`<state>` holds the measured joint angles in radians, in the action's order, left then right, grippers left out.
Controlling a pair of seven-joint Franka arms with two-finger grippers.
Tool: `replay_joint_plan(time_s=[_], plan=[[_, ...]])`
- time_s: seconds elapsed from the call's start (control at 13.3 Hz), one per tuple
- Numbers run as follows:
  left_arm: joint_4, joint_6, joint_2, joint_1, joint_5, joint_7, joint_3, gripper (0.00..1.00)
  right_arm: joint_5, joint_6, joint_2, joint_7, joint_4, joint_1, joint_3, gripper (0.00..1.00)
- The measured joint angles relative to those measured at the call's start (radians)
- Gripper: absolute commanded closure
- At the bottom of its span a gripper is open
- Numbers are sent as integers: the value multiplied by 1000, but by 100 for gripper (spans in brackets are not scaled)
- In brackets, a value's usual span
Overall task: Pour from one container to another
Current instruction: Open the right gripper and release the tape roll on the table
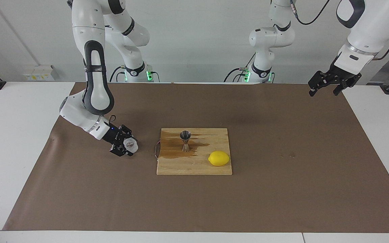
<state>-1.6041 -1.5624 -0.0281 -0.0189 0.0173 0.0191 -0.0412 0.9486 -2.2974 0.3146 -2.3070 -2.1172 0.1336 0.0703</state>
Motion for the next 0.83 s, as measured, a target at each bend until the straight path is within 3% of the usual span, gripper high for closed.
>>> replay_joint_plan(time_s=[0.3,0.83], plan=[[0,0,0,0,0,0,0,0,-60,0,-69,177,5,-9,2,0],[0,0,0,0,0,0,0,0,-397,38,-198,848,13,-66,6,0]])
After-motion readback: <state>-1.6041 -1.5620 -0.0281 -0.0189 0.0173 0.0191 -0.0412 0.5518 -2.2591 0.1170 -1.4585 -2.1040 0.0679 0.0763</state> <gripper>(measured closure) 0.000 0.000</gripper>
